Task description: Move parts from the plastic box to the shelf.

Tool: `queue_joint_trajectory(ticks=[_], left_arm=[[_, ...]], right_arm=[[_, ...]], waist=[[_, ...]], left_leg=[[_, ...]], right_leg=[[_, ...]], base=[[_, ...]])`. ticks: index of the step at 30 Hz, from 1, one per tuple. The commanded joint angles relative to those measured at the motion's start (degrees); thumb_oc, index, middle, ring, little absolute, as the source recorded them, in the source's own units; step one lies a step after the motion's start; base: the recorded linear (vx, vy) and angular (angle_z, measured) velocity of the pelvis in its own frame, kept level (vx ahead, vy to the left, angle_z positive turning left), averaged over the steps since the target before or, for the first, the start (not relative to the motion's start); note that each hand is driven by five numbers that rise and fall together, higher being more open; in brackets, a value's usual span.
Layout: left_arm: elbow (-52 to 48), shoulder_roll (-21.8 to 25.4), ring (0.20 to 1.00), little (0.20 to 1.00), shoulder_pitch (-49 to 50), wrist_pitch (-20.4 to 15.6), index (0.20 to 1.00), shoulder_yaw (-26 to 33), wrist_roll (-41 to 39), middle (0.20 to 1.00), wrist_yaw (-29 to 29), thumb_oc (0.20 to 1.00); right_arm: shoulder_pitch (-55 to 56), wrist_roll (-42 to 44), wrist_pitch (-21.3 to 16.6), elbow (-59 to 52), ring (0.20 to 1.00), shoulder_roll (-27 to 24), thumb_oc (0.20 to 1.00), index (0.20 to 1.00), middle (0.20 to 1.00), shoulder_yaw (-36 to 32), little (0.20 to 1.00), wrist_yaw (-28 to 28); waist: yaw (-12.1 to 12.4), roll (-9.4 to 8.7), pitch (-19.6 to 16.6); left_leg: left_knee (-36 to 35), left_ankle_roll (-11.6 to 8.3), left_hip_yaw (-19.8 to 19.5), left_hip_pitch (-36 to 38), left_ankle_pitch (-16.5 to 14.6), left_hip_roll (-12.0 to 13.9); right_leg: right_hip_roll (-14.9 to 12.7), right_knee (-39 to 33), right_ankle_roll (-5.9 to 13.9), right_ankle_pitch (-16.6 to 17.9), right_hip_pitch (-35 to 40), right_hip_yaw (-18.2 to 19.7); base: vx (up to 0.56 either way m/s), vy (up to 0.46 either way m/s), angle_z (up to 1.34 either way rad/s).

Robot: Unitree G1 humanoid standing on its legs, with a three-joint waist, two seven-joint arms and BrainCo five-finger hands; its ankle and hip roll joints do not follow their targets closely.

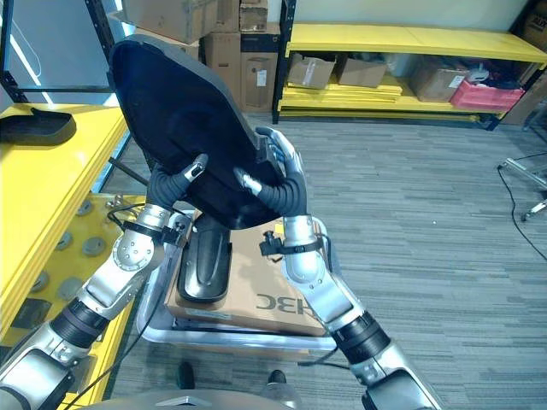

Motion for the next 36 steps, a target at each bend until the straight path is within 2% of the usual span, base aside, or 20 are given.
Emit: queue_joint_trajectory(ticks=[1, 5, 6, 8, 9, 13, 14, 16, 19, 21, 24, 25, 26, 28, 30, 32, 33, 34, 35, 36], left_arm=[[-3.00, 0.38, 0.200, 0.200, -2.34, -9.67, 0.200, 5.31, 9.10, 0.200, 4.86, 0.200], [-3.37, 1.95, 0.200, 0.200, 1.22, -12.97, 0.200, 7.79, 8.23, 0.200, 3.90, 0.200], [-3.21, 3.27, 0.200, 0.200, 3.24, -13.77, 0.200, 9.87, 10.77, 0.200, 4.18, 0.200], [-2.65, 5.01, 0.200, 0.200, 5.07, -14.76, 0.200, 11.76, 11.27, 0.200, 4.69, 0.200], [-1.96, 6.71, 0.200, 0.200, 6.57, -15.31, 0.200, 13.59, 11.02, 0.200, 5.15, 0.200], [-1.11, 8.64, 0.200, 0.200, 8.70, -16.87, 0.200, 16.31, 9.77, 0.200, 4.17, 0.200], [-1.11, 9.15, 0.200, 0.200, 9.52, -17.86, 0.200, 17.55, 4.11, 0.200, 1.98, 0.200], [-2.21, 8.88, 0.200, 0.200, 10.45, -18.76, 0.200, 18.90, 3.23, 0.200, -1.45, 0.200], [-6.13, 8.40, 0.200, 0.200, 11.63, -18.10, 0.200, 19.43, 1.82, 0.200, -6.88, 0.200], [-6.69, 8.27, 0.200, 0.200, 11.65, -18.04, 0.200, 19.18, 1.49, 0.200, -8.51, 0.200], [-5.85, 7.53, 0.200, 0.200, 9.66, -18.04, 0.200, 17.19, 2.46, 0.200, -10.03, 0.200], [-5.65, 7.17, 0.200, 0.200, 8.73, -17.78, 0.200, 16.08, 2.32, 0.200, -10.26, 0.200], [-5.27, 6.24, 0.200, 0.200, 7.21, -17.61, 0.200, 14.59, 0.56, 0.200, -12.25, 0.200], [-5.14, 5.56, 0.200, 0.200, 6.47, -17.49, 0.200, 13.87, -0.82, 0.200, -13.74, 0.200], [-5.60, 4.94, 0.200, 0.200, 5.48, -15.81, 0.200, 13.64, -1.10, 0.200, -15.13, 0.200], [-5.92, 4.33, 0.200, 0.200, 4.89, -13.95, 0.200, 14.15, -3.06, 0.200, -16.83, 0.200], [-6.07, 4.05, 0.200, 0.200, 4.77, -13.20, 0.200, 14.50, -3.95, 0.200, -17.57, 0.200], [-6.56, 3.60, 0.200, 0.200, 4.94, -12.04, 0.200, 15.11, -4.54, 0.200, -18.68, 0.200], [-7.74, 3.49, 0.200, 0.200, 5.66, -10.57, 0.200, 15.96, -4.33, 0.200, -19.18, 0.200], [-8.09, 3.48, 0.200, 0.200, 6.02, -10.36, 0.200, 16.22, -4.39, 0.200, -19.48, 0.200]], right_arm=[[3.60, 6.99, -3.04, -3.77, 1.000, 0.72, 1.000, 1.000, 1.000, -2.72, 1.000, -1.39], [8.96, 10.12, -4.50, -2.59, 1.000, 0.28, 1.000, 1.000, 1.000, -7.03, 1.000, 0.10], [12.48, 10.51, -4.84, -0.91, 1.000, 0.09, 1.000, 1.000, 1.000, -10.55, 1.000, 2.94], [15.81, 10.89, -4.93, 1.53, 1.000, -0.56, 1.000, 1.000, 1.000, -13.47, 1.000, 4.83], [18.32, 12.17, -4.10, 5.03, 1.000, -0.74, 1.000, 1.000, 1.000, -15.83, 1.000, 6.14], [22.21, 14.64, -3.16, 12.73, 1.000, -0.62, 1.000, 1.000, 1.000, -18.75, 1.000, 8.61], [24.55, 15.39, -2.68, 18.78, 1.000, 0.07, 1.000, 1.000, 1.000, -19.93, 1.000, 10.31], [26.30, 16.69, -1.25, 25.52, 1.000, 1.22, 1.000, 1.000, 1.000, -20.34, 1.000, 13.99], [27.38, 16.27, 3.64, 37.35, 1.000, 3.68, 1.000, 1.000, 1.000, -18.45, 1.000, 22.76], [27.18, 15.92, 3.54, 43.48, 1.000, 4.71, 1.000, 1.000, 1.000, -16.73, 1.000, 25.10], [25.66, 15.86, 2.64, 52.06, 1.000, 6.16, 1.000, 1.000, 1.000, -14.88, 1.000, 26.41], [25.01, 18.26, 5.02, 55.22, 1.000, 6.83, 1.000, 1.000, 1.000, -14.29, 1.000, 27.10], [23.95, 20.87, 6.51, 60.54, 1.000, 8.03, 1.000, 1.000, 1.000, -13.96, 1.000, 27.80], [23.25, 22.85, 8.38, 63.41, 1.000, 8.61, 1.000, 1.000, 1.000, -13.79, 1.000, 28.61], [22.31, 28.02, 18.08, 68.10, 1.000, 9.25, 1.000, 1.000, 1.000, -14.15, 1.000, 33.57], [21.44, 27.81, 25.30, 74.02, 1.000, 9.86, 1.000, 1.000, 1.000, -14.67, 1.000, 38.87], [21.10, 25.59, 27.28, 76.05, 1.000, 10.00, 1.000, 1.000, 1.000, -14.77, 1.000, 41.14], [20.48, 22.31, 29.19, 79.22, 1.000, 9.93, 1.000, 1.000, 1.000, -13.80, 1.000, 44.08], [19.60, 22.06, 30.14, 81.27, 1.000, 9.47, 1.000, 1.000, 1.000, -12.79, 1.000, 44.67], [19.31, 22.63, 30.22, 81.72, 1.000, 9.32, 1.000, 1.000, 1.000, -12.62, 1.000, 44.42]], waist=[[0.56, -0.40, -0.08], [-0.08, -0.59, 0.04], [-0.88, -0.71, 0.13], [-1.63, -0.84, 0.31], [-2.13, -1.01, 0.52], [-2.54, -1.32, 0.80], [-2.63, -1.50, 1.15], [-2.49, -1.68, 1.56], [-1.75, -1.98, 2.76], [-1.14, -1.95, 3.03], [-0.89, -1.65, 3.18], [-0.75, -1.54, 3.05], [-0.76, -1.33, 3.01], [-0.69, -1.15, 3.03], [-0.15, -1.06, 3.35], [0.74, -1.02, 3.82], [1.14, -0.98, 4.11], [2.51, -0.81, 4.87], [4.09, -0.32, 6.17], [4.46, -0.14, 6.54]], left_leg=[[-0.09, 1.55, 1.08, 5.78, -12.71, -1.54], [-0.09, 1.66, 1.57, 5.84, -12.76, -1.64], [-0.09, 1.84, 1.91, 5.89, -12.81, -1.79], [-0.09, 1.97, 2.11, 6.04, -12.87, -1.96], [-0.09, 2.22, 2.00, 6.16, -13.01, -2.29], [-0.09, 2.68, 1.75, 6.20, -13.28, -2.89], [-0.09, 3.03, 1.43, 6.03, -13.38, -3.33], [-0.09, 3.38, 1.18, 5.70, -13.37, -3.79], [-0.09, 3.59, 0.61, 5.21, -13.13, -4.06], [-0.09, 3.69, 0.27, 4.94, -13.02, -3.75], [-0.09, 4.25, -1.87, 4.10, -12.70, -3.61], [-0.09, 4.46, -3.04, 3.76, -12.55, -3.74], [-0.09, 4.70, -5.59, 3.28, -12.07, -4.23], [-0.09, 4.52, -7.09, 2.96, -11.55, -4.28], [-0.09, 3.57, -8.00, 2.48, -10.66, -3.92], [-0.09, 2.11, -8.42, 1.71, -9.57, -3.41], [-0.09, 1.44, -8.60, 1.26, -9.08, -3.19], [-0.09, -0.51, -8.54, -0.83, -7.25, -2.19], [-0.09, -2.47, -8.27, -3.22, -4.87, -0.61], [-0.09, -2.82, -8.16, -3.72, -4.30, -0.22]], right_leg=[[-1.06, 0.27, 0.74, -4.97, 2.05, -1.27], [-1.28, 0.27, 1.01, -4.72, 2.05, -1.16], [-1.47, 0.30, 1.29, -4.48, 1.88, -0.85], [-1.69, 0.59, 1.54, -4.31, 1.64, -0.41], [-2.01, 0.72, 1.88, -4.08, 1.48, 0.07], [-2.70, 1.25, 2.47, -3.83, 1.06, 0.53], [-3.15, 2.19, 2.83, -3.80, 0.47, 0.71], [-3.65, 3.16, 3.25, -3.72, -0.32, 0.59], [-3.78, 5.51, 3.71, -3.58, -1.94, 0.40], [-3.33, 7.01, 3.66, -4.16, -2.27, 0.41], [-0.86, 9.70, 2.17, -6.94, -2.60, 2.39], [0.10, 11.09, 1.69, -7.69, -2.85, 3.14], [2.20, 12.94, 0.47, -9.00, -3.15, 5.15], [3.29, 13.36, -0.44, -10.14, -3.08, 5.75], [4.37, 12.11, -1.85, -11.26, -1.93, 4.95], [5.24, 10.19, -2.73, -11.39, -0.51, 4.41], [5.59, 9.28, -3.02, -11.38, 0.17, 4.30], [6.29, 7.35, -3.60, -11.30, 1.49, 3.88], [6.98, 6.14, -4.30, -11.28, 2.68, 3.01], [7.17, 6.01, -4.49, -11.32, 2.93, 2.66]], base=[[0.00, 0.073, 0.00], [-0.01, 0.068, -0.01], [-0.01, 0.102, -0.05], [-0.01, 0.134, -0.07], [0.00, 0.133, -0.11], [0.00, 0.121, -0.14], [-0.01, 0.110, 0.00], [-0.03, 0.122, 0.01], [-0.05, 0.042, 0.02], [-0.05, -0.044, 0.00], [-0.04, -0.100, 0.09], [-0.06, -0.180, 0.36], [-0.05, -0.160, 0.47], [-0.04, -0.159, 0.72], [-0.07, -0.243, 1.03], [-0.07, -0.263, 0.60], [-0.09, -0.286, 0.40], [-0.14, -0.307, 0.71], [-0.14, -0.262, 0.75], [-0.13, -0.178, 0.80]])
